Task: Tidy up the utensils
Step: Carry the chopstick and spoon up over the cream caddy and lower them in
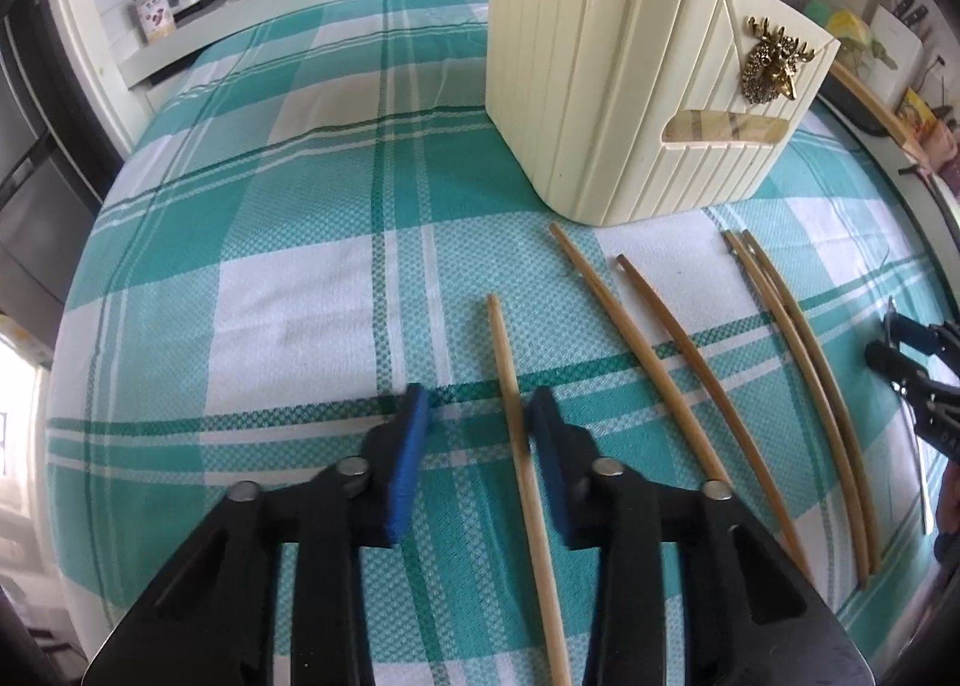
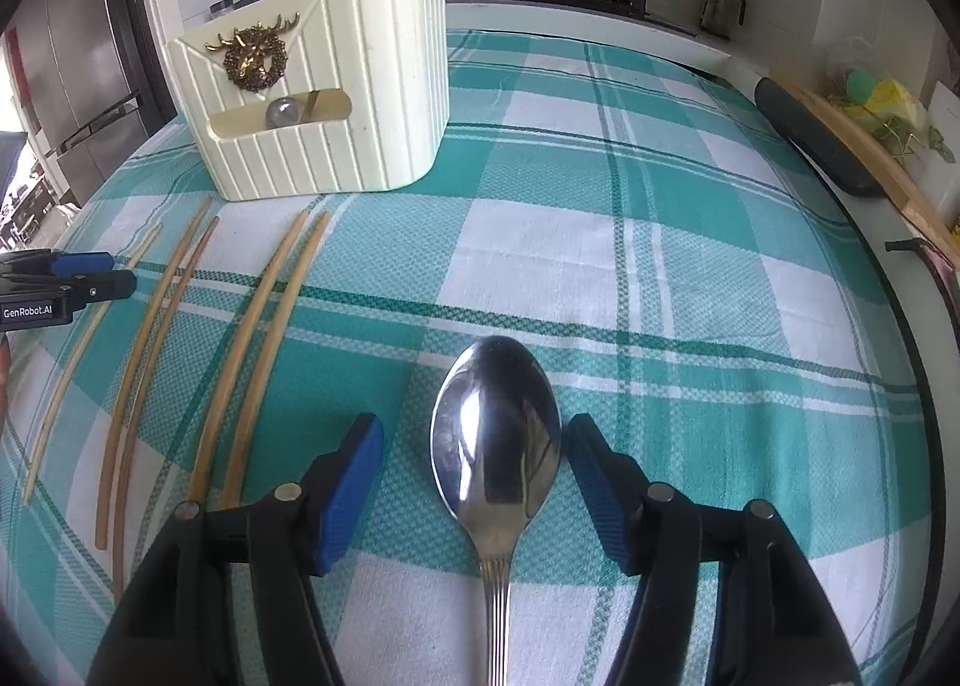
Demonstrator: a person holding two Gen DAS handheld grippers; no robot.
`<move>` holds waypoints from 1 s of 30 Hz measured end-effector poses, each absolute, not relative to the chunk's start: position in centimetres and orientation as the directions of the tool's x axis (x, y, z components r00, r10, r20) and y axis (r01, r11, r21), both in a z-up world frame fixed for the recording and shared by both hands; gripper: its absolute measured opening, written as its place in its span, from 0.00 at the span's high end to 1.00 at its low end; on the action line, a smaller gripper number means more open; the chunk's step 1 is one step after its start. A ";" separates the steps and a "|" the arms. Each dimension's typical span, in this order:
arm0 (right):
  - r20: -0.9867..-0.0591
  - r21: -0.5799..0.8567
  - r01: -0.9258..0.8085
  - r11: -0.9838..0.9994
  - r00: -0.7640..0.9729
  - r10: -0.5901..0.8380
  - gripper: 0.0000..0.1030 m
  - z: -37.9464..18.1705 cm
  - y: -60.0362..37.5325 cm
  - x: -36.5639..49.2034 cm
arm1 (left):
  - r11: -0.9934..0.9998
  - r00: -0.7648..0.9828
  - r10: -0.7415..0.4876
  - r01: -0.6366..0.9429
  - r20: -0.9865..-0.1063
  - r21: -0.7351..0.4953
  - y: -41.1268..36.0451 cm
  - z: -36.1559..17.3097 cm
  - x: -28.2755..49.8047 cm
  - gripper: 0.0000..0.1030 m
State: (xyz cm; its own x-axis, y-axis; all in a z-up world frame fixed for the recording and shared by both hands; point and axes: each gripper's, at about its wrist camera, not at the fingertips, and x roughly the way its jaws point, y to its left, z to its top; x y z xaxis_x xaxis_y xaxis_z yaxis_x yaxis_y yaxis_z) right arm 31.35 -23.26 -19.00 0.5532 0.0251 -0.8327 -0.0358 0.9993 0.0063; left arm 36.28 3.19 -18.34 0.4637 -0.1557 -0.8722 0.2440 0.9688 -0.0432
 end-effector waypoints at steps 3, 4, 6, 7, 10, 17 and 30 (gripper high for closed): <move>-0.830 0.050 -0.018 0.999 0.555 0.052 0.60 -18.7 -24.2 32.0 | 0.967 0.456 -0.196 0.234 -0.868 -0.096 3.3 -18.1 36.6 0.95; -0.825 0.060 -0.017 0.998 0.562 0.059 0.60 -18.5 -24.3 32.0 | 0.967 0.466 -0.204 0.231 -0.861 -0.104 3.4 -17.9 36.5 0.96; -0.804 0.087 -0.029 0.996 0.588 0.087 0.60 -17.6 -24.6 31.5 | 0.967 0.503 -0.218 0.227 -0.836 -0.115 3.7 -16.8 35.8 0.96; -0.789 0.102 -0.037 0.994 0.605 0.104 0.60 -16.8 -24.7 31.0 | 0.966 0.523 -0.227 0.228 -0.821 -0.122 4.0 -16.0 35.2 0.96; -0.739 0.138 -0.070 0.988 0.656 0.149 0.60 -14.2 -24.7 29.4 | 0.959 0.579 -0.270 0.237 -0.769 -0.158 4.8 -13.2 33.1 0.96; -0.640 0.166 -0.134 0.977 0.739 0.210 0.60 -8.4 -23.6 24.5 | 0.939 0.683 -0.341 0.276 -0.646 -0.204 6.6 -7.2 27.8 0.96; -0.551 0.161 -0.167 0.973 0.802 0.229 0.60 -3.9 -22.9 20.3 | 0.910 0.732 -0.415 0.333 -0.541 -0.248 6.7 -3.4 23.8 0.96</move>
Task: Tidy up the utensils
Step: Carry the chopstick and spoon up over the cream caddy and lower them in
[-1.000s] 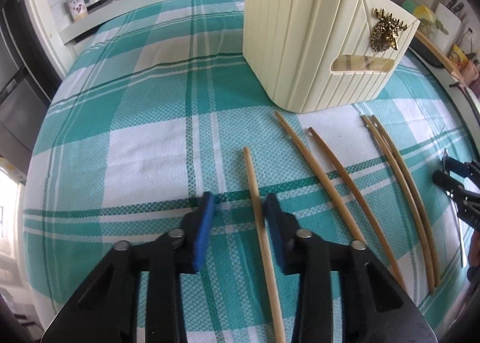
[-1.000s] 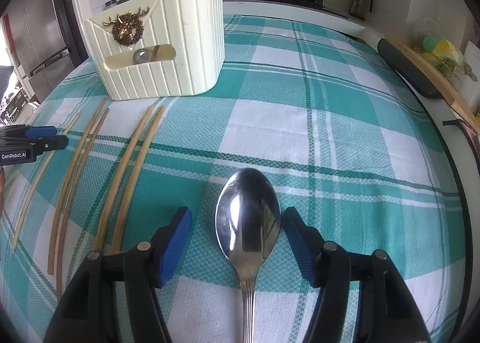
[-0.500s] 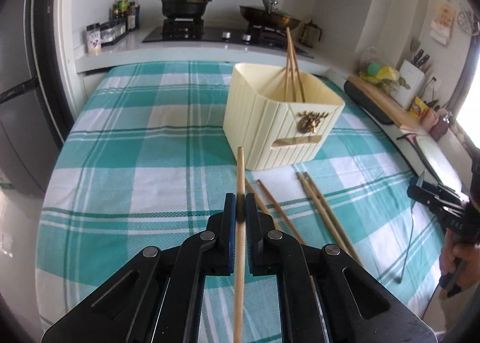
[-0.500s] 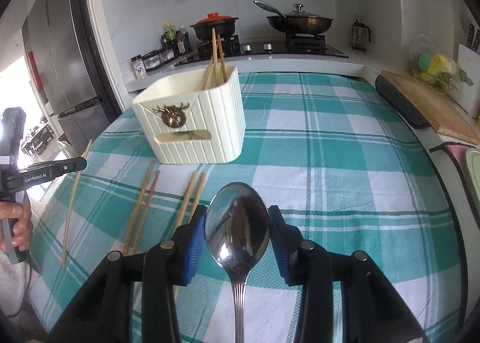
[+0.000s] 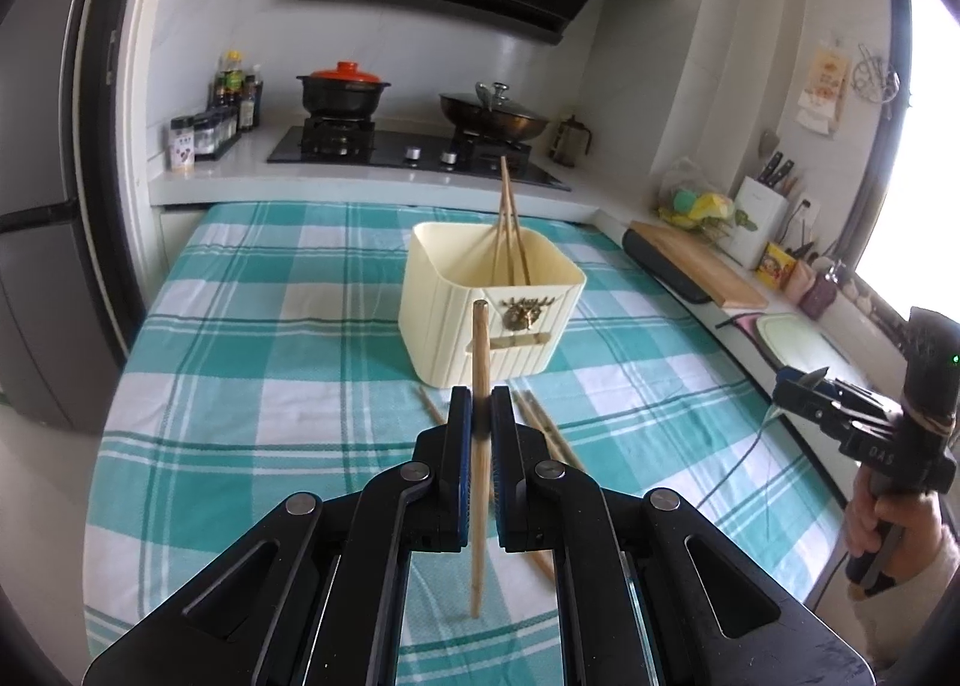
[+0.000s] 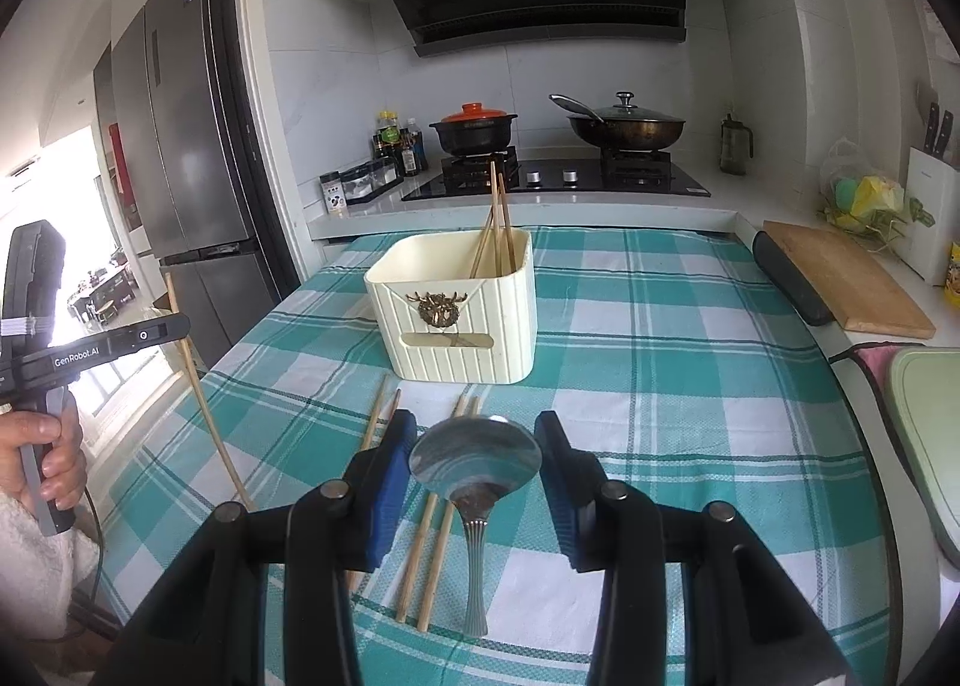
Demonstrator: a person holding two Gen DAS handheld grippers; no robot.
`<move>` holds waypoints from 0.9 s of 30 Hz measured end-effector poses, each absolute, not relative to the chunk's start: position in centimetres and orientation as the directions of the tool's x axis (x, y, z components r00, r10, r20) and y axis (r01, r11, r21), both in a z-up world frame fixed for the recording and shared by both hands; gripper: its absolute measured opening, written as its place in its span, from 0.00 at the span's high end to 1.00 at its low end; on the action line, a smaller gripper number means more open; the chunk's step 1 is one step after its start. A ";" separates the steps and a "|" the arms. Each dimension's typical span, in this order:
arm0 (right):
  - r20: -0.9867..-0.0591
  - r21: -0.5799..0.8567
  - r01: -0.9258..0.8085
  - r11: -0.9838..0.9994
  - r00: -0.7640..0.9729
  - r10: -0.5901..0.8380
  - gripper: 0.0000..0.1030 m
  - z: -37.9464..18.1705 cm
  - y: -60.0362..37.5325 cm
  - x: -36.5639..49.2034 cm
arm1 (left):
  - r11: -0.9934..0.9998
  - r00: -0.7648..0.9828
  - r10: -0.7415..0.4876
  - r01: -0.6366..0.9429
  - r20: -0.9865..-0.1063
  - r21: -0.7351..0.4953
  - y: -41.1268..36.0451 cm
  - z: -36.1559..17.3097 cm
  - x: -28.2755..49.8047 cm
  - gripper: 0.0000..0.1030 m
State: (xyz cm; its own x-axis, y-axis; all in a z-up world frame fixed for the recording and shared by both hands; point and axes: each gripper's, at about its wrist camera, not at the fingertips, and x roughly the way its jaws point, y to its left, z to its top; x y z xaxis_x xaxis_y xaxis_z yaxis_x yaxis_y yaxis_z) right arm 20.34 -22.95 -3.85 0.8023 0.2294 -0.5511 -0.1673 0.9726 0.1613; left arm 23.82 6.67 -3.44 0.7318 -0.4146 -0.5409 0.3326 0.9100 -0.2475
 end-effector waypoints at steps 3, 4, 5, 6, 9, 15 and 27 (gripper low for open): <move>-0.535 0.162 -0.169 0.972 0.813 0.231 0.60 -2.8 -23.1 20.2 | 0.907 0.733 -0.421 0.341 -0.535 -0.247 6.5 -2.9 23.7 0.96; -0.533 0.160 -0.172 0.972 0.814 0.232 0.60 -2.4 -23.0 20.4 | 0.905 0.732 -0.425 0.344 -0.532 -0.251 6.6 -2.8 23.8 0.96; -0.532 0.157 -0.178 0.972 0.813 0.235 0.60 -2.1 -23.0 20.6 | 0.902 0.731 -0.431 0.347 -0.530 -0.256 6.6 -2.6 23.8 0.96; -0.534 0.153 -0.185 0.971 0.811 0.239 0.60 -1.7 -22.9 20.9 | 0.900 0.729 -0.436 0.349 -0.527 -0.262 6.7 -2.5 23.9 0.96; -0.540 0.144 -0.198 0.970 0.805 0.245 0.60 -0.7 -22.8 22.2 | 0.896 0.728 -0.444 0.351 -0.522 -0.273 7.0 -1.9 24.4 0.96; -0.538 0.127 -0.221 0.967 0.804 0.254 0.60 2.3 -22.8 25.7 | 0.889 0.746 -0.456 0.359 -0.486 -0.284 7.5 1.2 26.4 0.96; -0.419 0.072 -0.229 0.971 0.876 0.238 0.60 9.6 -20.9 36.4 | 0.923 0.875 -0.383 0.347 -0.296 -0.169 4.3 9.7 35.4 0.96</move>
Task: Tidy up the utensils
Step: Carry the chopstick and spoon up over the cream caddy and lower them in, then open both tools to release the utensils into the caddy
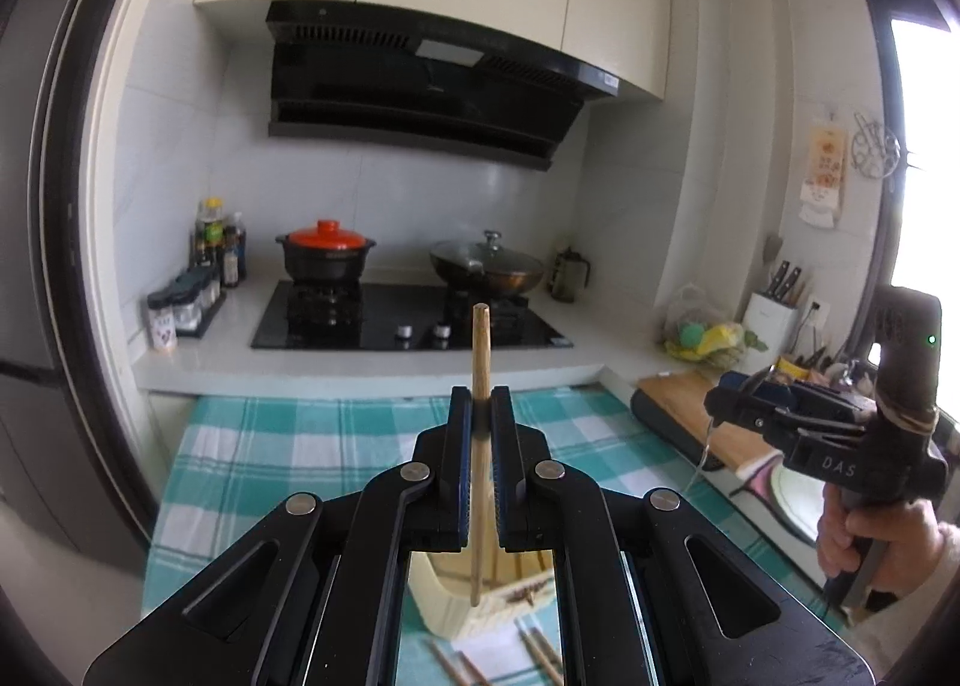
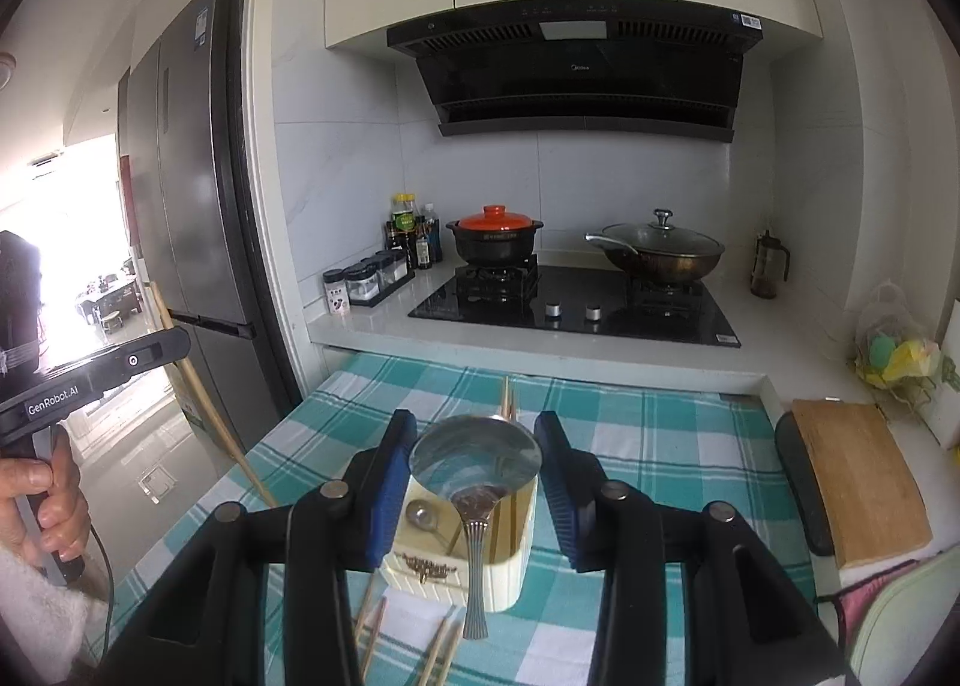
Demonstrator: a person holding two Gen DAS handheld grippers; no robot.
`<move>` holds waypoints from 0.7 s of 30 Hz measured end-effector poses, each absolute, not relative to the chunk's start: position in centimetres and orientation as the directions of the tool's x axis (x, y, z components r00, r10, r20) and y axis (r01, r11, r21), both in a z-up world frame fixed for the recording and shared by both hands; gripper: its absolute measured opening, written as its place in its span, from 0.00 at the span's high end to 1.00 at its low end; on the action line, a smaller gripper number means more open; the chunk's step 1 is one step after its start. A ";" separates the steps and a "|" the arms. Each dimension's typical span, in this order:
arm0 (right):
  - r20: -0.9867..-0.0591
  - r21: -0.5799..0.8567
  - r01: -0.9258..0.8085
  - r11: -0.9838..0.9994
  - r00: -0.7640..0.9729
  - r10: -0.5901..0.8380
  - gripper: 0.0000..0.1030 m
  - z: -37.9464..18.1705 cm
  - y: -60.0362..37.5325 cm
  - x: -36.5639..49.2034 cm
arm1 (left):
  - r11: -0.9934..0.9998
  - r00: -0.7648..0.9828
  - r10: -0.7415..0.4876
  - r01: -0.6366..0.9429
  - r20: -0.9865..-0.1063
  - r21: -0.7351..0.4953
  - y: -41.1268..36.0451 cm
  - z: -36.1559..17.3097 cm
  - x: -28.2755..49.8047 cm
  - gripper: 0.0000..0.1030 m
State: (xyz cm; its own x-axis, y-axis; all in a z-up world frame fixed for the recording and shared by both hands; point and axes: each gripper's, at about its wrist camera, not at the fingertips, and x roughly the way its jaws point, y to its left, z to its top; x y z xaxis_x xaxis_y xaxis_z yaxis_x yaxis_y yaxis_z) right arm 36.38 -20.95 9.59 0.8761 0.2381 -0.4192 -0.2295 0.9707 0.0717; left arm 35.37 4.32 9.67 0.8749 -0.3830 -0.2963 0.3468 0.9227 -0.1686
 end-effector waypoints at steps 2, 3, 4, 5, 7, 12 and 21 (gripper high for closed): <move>-0.396 0.074 -0.233 0.970 0.885 0.243 0.60 9.6 -20.6 38.2 | 0.932 0.892 -0.360 0.331 -0.272 -0.150 3.5 9.6 37.2 0.96; -0.390 0.071 -0.235 0.969 0.888 0.244 0.60 9.4 -20.3 39.1 | 0.935 0.895 -0.353 0.323 -0.273 -0.147 3.2 9.2 38.3 0.96; -0.389 0.063 -0.234 0.970 0.889 0.240 0.60 8.9 -20.0 40.0 | 0.936 0.893 -0.350 0.320 -0.282 -0.149 2.8 8.6 39.3 0.96; -0.396 0.058 -0.233 0.971 0.887 0.237 0.60 8.4 -19.7 41.0 | 0.936 0.888 -0.350 0.317 -0.298 -0.156 2.5 7.9 40.4 0.96; -0.435 0.072 -0.234 0.970 0.867 0.241 0.60 6.6 -19.3 42.9 | 0.935 0.868 -0.352 0.310 -0.350 -0.172 1.8 6.0 42.5 0.96; -0.607 0.153 -0.216 0.964 0.750 0.264 0.60 0.6 -18.9 47.7 | 0.929 0.757 -0.371 0.301 -0.538 -0.217 0.5 0.3 46.8 0.96; -0.701 0.220 -0.168 0.961 0.657 0.276 0.58 -5.0 -18.6 51.9 | 0.928 0.675 -0.371 0.261 -0.638 -0.265 -0.7 -4.0 48.6 0.78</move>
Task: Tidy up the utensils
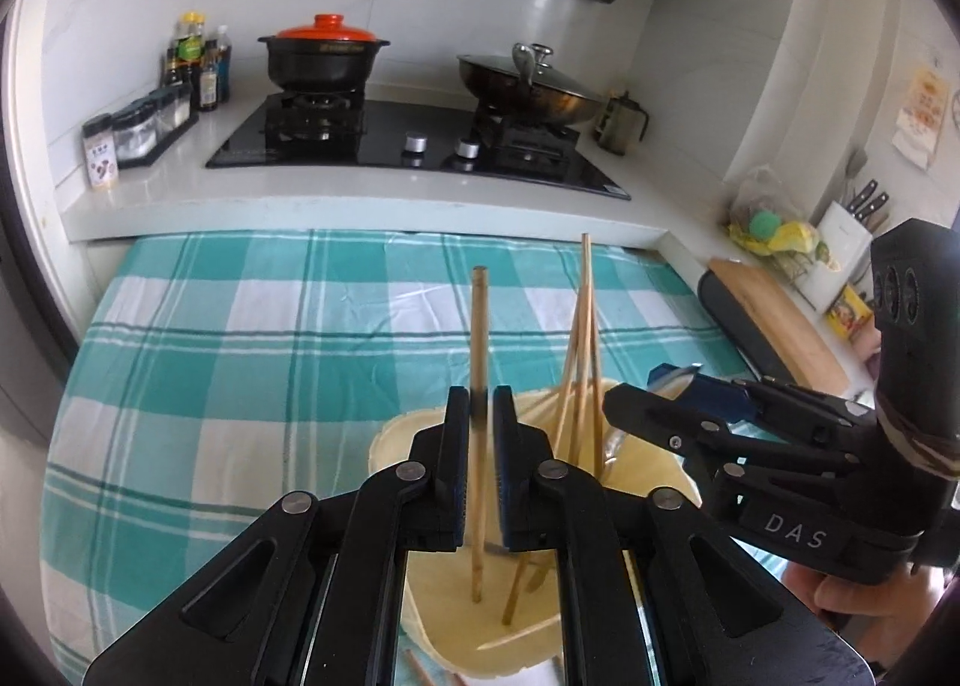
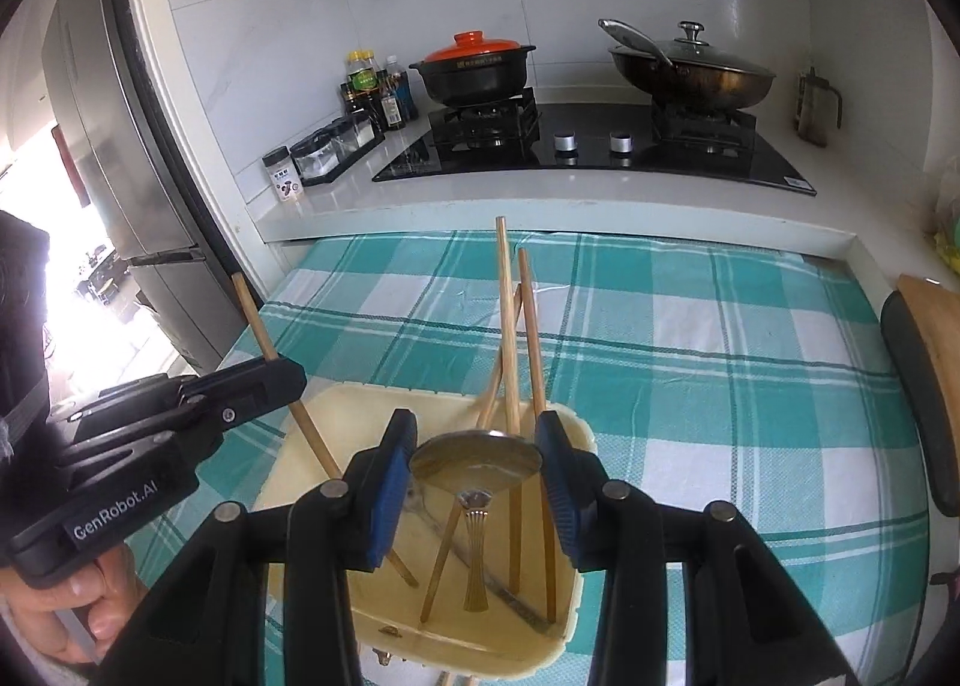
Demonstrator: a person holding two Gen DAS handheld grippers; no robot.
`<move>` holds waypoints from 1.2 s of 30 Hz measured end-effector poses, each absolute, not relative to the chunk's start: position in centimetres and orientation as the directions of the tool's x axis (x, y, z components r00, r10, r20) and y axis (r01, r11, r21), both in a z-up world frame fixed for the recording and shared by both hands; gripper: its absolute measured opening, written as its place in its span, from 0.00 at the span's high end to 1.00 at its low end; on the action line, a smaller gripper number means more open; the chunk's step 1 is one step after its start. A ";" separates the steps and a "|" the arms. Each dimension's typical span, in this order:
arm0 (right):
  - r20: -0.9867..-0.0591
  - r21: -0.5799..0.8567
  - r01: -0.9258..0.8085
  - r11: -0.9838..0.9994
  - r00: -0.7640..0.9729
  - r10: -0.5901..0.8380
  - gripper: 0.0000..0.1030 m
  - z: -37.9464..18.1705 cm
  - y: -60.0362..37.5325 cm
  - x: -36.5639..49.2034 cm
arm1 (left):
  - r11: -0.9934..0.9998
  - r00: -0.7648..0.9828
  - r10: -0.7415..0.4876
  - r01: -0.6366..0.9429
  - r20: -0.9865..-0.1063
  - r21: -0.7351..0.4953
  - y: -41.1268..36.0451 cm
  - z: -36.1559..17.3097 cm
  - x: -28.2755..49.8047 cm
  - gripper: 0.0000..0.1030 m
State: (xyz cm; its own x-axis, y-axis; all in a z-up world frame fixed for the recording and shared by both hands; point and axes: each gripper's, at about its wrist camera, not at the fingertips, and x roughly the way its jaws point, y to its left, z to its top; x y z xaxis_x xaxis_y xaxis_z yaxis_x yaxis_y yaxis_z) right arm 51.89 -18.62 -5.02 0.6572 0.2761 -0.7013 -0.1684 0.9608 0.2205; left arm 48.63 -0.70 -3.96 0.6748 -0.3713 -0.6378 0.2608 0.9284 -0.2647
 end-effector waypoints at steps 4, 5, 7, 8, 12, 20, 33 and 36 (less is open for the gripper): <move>-0.681 0.241 -0.159 0.958 0.676 0.283 0.49 -4.4 -19.2 51.2 | 0.930 0.680 -0.366 0.245 -0.636 -0.273 0.4 -4.0 46.7 0.39; -0.677 0.240 -0.161 0.957 0.679 0.284 0.49 -4.1 -19.5 50.4 | 0.933 0.674 -0.359 0.250 -0.645 -0.257 0.8 -4.2 45.9 0.38; -0.678 0.223 -0.162 0.961 0.682 0.272 0.47 -4.0 -20.1 48.4 | 0.944 0.663 -0.329 0.250 -0.672 -0.216 2.0 -5.0 43.4 0.26; -0.681 0.213 -0.164 0.963 0.683 0.267 0.45 -4.1 -20.5 47.1 | 0.948 0.657 -0.316 0.246 -0.684 -0.201 2.7 -5.6 42.2 0.24; -0.708 0.133 -0.138 0.981 0.679 0.192 0.36 -6.9 -22.1 39.9 | 0.970 0.620 -0.240 0.184 -0.747 -0.158 6.0 -9.8 36.7 0.16; -0.826 -0.087 -0.074 0.993 0.563 -0.030 0.35 -18.0 -24.4 29.5 | 0.991 0.554 -0.099 -0.025 -0.827 -0.135 8.2 -17.9 31.0 0.16; -0.804 0.015 -0.050 0.999 0.593 0.042 0.31 -19.7 -28.5 27.2 | 0.998 0.587 0.023 -0.065 -0.809 -0.020 6.4 -20.0 31.0 0.05; -0.803 -0.005 -0.050 0.999 0.595 0.026 0.30 -19.8 -28.0 27.0 | 0.997 0.585 0.030 -0.071 -0.810 -0.015 6.4 -20.0 30.9 0.04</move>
